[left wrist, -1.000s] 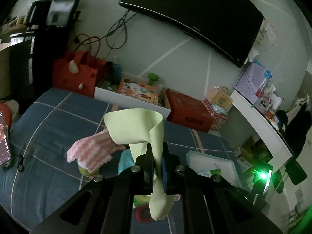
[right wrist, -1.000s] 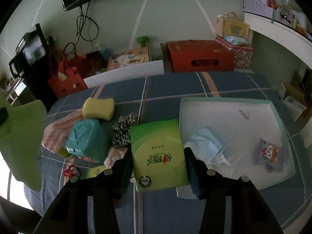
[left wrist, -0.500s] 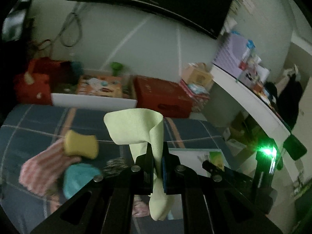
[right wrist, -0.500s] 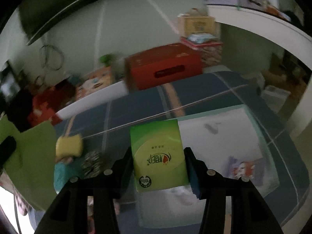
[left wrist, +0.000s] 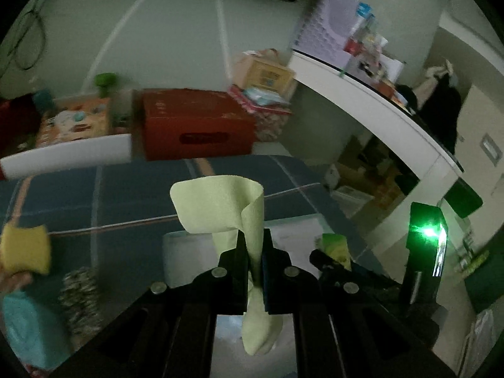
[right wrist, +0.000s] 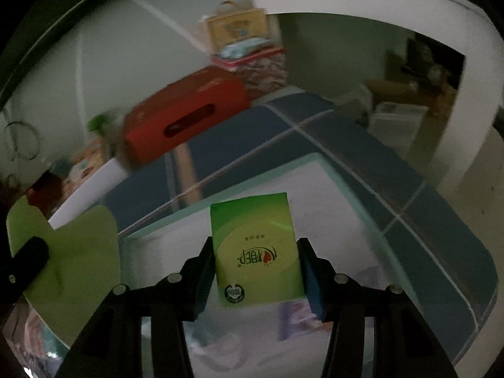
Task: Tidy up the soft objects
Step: 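Carry the green cloth with the left gripper while the right gripper carries the tissue pack over the tray, then open the left gripper releasing the cloth while the right gripper releases the tissue pack into the tray, then withdraw both tools from the tray back toward the pile, then lower the left gripper to the red fuzzy toy while the right gripper approaches the pink floral cloth, then grasp the red fuzzy toy with the left gripper while the right gripper grasps the pink floral cloth, then carry the red toy with the left gripper while the right gripper carries the pink cloth over the tray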
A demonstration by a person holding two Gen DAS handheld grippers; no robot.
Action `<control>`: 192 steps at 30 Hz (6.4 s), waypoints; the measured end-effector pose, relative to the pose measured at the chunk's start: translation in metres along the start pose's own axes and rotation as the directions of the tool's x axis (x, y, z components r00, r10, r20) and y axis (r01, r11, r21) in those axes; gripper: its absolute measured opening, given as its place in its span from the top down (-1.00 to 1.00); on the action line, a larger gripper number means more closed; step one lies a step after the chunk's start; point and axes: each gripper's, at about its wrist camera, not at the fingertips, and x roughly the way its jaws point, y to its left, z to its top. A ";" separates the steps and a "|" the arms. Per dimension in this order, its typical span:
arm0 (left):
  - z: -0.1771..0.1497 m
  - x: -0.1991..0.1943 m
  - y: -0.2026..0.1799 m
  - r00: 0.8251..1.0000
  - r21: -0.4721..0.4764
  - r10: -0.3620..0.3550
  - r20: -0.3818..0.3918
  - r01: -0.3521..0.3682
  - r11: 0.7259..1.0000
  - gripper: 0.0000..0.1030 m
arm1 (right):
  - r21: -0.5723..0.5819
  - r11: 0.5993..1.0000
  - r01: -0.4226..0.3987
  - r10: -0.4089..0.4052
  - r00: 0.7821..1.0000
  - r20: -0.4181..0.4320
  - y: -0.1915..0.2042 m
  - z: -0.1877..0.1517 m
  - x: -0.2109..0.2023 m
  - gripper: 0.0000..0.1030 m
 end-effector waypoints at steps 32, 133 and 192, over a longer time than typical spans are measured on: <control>-0.031 0.022 0.052 0.958 -0.090 0.226 -0.177 -0.245 0.965 -0.81 | -0.044 0.996 0.079 -0.078 0.997 0.005 -0.008 0.004 -0.014 -1.00; -0.182 -0.054 0.253 0.716 -0.304 0.487 -0.500 -0.671 0.676 -0.96 | -0.661 0.691 -0.294 0.069 0.936 -0.345 0.233 -0.202 0.039 -0.97; -0.104 -0.159 0.174 0.855 -0.256 0.495 -0.155 -0.518 0.816 0.31 | -0.483 0.822 -0.303 0.273 0.953 -0.134 0.181 -0.116 -0.034 0.32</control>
